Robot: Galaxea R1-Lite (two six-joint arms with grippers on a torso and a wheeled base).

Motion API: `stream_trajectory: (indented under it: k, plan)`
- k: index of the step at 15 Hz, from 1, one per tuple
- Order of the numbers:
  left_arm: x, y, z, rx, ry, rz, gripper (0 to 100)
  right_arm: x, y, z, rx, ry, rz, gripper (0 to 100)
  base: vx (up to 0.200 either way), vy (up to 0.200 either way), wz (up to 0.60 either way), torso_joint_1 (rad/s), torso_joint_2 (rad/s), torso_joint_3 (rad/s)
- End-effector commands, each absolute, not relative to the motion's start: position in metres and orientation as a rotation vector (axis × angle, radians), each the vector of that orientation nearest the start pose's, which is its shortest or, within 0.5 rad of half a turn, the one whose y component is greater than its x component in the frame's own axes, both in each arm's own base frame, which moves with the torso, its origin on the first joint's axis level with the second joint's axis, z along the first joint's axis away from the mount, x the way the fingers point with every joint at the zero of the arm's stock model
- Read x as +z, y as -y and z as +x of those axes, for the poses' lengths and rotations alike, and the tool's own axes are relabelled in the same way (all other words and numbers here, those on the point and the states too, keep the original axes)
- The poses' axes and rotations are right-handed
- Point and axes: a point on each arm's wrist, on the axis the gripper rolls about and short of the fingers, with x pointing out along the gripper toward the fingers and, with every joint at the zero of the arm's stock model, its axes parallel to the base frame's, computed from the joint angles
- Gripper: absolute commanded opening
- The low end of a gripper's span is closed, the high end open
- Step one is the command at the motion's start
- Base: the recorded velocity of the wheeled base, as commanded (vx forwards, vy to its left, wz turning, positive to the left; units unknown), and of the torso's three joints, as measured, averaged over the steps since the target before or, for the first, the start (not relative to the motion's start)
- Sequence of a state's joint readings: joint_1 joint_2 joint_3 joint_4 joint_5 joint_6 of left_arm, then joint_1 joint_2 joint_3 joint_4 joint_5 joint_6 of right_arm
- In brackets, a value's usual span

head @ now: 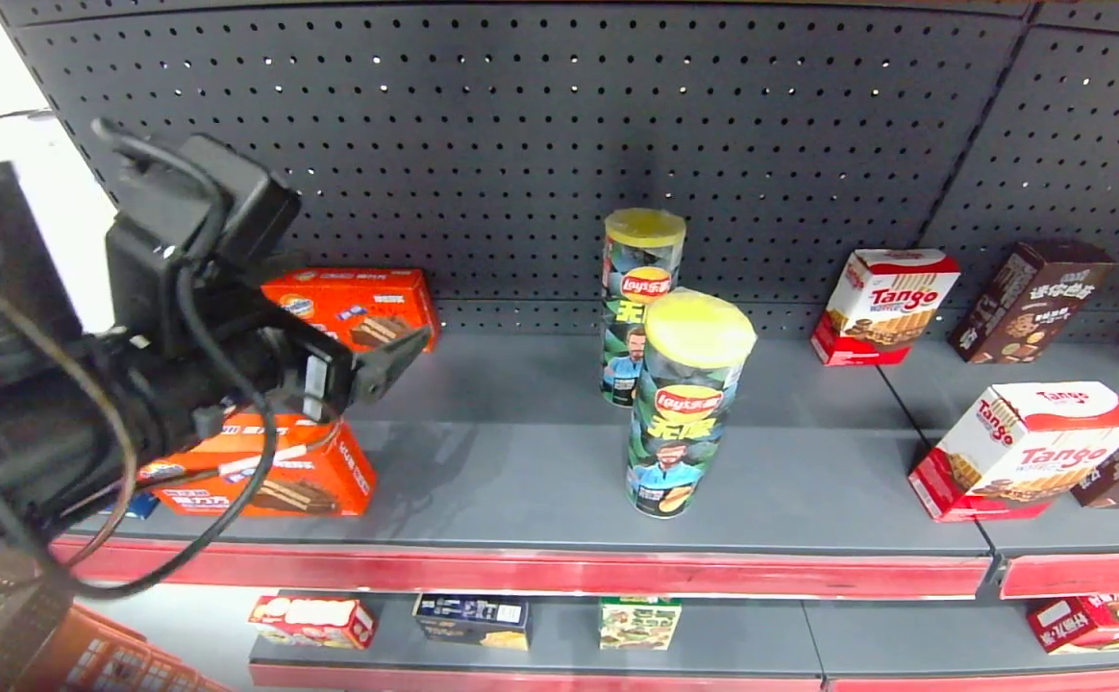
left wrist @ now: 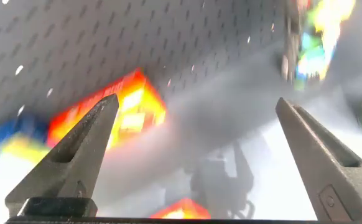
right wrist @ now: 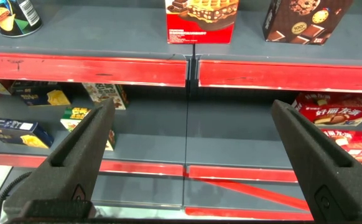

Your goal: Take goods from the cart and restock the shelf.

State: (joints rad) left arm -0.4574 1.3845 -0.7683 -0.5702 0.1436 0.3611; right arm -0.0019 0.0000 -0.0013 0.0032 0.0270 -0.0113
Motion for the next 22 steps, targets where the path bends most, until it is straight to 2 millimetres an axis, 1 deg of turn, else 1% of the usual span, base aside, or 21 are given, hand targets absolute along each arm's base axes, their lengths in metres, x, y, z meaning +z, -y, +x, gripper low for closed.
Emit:
stream_trajectory:
  k: [1, 2, 3, 4, 5, 6, 7, 8, 9, 10, 12, 14, 15, 16, 17, 18, 19, 20, 21, 22]
  plan:
    - [0.237, 0.076, 0.161, -0.282, 0.071, 0.355, 100, 0.076, -0.001, -0.023, 0.026, -0.001, -0.011, 100, 0.0, 0.0, 0.0, 0.0, 0.0, 0.0]
    - [0.232, 0.072, 0.158, -0.268, 0.076, 0.353, 100, 0.075, -0.001, -0.023, 0.02, -0.003, -0.008, 100, 0.0, 0.0, 0.0, 0.0, 0.0, 0.0]
    - [0.233, 0.072, 0.158, -0.266, 0.079, 0.352, 100, 0.076, -0.001, -0.023, 0.029, -0.009, -0.009, 100, 0.0, 0.0, 0.0, 0.0, 0.0, 0.0]
    - [0.235, 0.072, 0.159, -0.267, 0.085, 0.35, 100, 0.137, 0.0, -0.022, 0.033, 0.044, 0.03, 100, 0.0, 0.0, 0.0, 0.0, 0.0, 0.0]
    - [0.235, 0.072, 0.16, -0.264, 0.084, 0.35, 100, 0.186, 0.0, -0.001, 0.035, -0.025, 0.129, 100, 0.0, 0.0, 0.0, 0.0, 0.0, 0.0]
    - [0.232, 0.071, 0.159, -0.263, 0.078, 0.352, 100, 0.199, -0.001, 0.007, 0.074, -0.037, 0.132, 100, 0.0, 0.0, 0.0, 0.0, 0.0, 0.0]
    - [0.233, 0.071, 0.159, -0.263, 0.081, 0.351, 100, 0.211, -0.003, 0.016, 0.157, -0.049, 0.061, 100, 0.0, 0.0, 0.0, 0.0, 0.0, 0.0]
    - [0.233, 0.071, 0.159, -0.263, 0.081, 0.351, 100, 0.218, -0.005, 0.029, 0.183, -0.081, 0.014, 100, 0.0, 0.0, 0.0, 0.0, 0.0, 0.0]
    - [0.233, 0.072, 0.16, -0.262, 0.083, 0.351, 100, 0.231, -0.008, 0.054, 0.225, -0.131, -0.047, 100, 0.0, 0.0, 0.0, 0.0, 0.0, 0.0]
    - [0.234, 0.073, 0.163, -0.262, 0.083, 0.351, 100, 0.236, -0.013, 0.073, 0.276, -0.173, -0.097, 100, 0.0, 0.0, 0.0, 0.0, 0.0, 0.0]
    - [0.235, 0.075, 0.167, -0.262, 0.086, 0.35, 100, 0.239, -0.028, 0.102, 0.377, -0.241, -0.137, 100, 0.0, 0.0, 0.0, 0.0, 0.0, 0.0]
    - [0.232, 0.074, 0.166, -0.261, 0.079, 0.35, 100, 0.238, -0.054, 0.134, 0.495, -0.273, -0.16, 100, 0.0, 0.0, 0.0, 0.0, 0.0, 0.0]
    - [0.232, 0.074, 0.166, -0.26, 0.076, 0.351, 100, 0.236, -0.064, 0.143, 0.518, -0.284, -0.169, 100, 0.0, 0.0, 0.0, 0.0, 0.0, 0.0]
    - [0.232, 0.073, 0.166, -0.259, 0.077, 0.351, 100, 0.236, -0.071, 0.149, 0.541, -0.295, -0.177, 100, 0.0, 0.0, 0.0, 0.0, 0.0, 0.0]
    - [0.232, 0.07, 0.168, -0.236, 0.073, 0.353, 100, 0.235, -0.085, 0.156, 0.591, -0.315, -0.191, 100, 0.0, 0.0, 0.0, 0.0, 0.0, 0.0]
    - [0.233, 0.069, 0.169, -0.232, 0.076, 0.352, 100, 0.23, -0.093, 0.163, 0.608, -0.344, -0.201, 100, 0.0, 0.0, 0.0, 0.0, 0.0, 0.0]
    - [0.233, 0.069, 0.17, -0.231, 0.076, 0.352, 100, 0.224, -0.099, 0.166, 0.612, -0.37, -0.214, 100, 0.0, 0.0, 0.0, 0.0, 0.0, 0.0]
    - [0.233, 0.069, 0.17, -0.231, 0.076, 0.352, 100, 0.224, -0.099, 0.166, 0.613, -0.372, -0.216, 100, 0.0, 0.0, 0.0, 0.0, 0.0, 0.0]
    - [0.233, 0.069, 0.17, -0.23, 0.072, 0.353, 100, 0.218, -0.109, 0.168, 0.618, -0.399, -0.238, 100, 0.0, 0.0, 0.0, 0.0, 0.0, 0.0]
    - [0.233, 0.069, 0.17, -0.23, 0.072, 0.353, 100, 0.215, -0.112, 0.172, 0.615, -0.413, -0.247, 100, 0.0, 0.0, 0.0, 0.0, 0.0, 0.0]
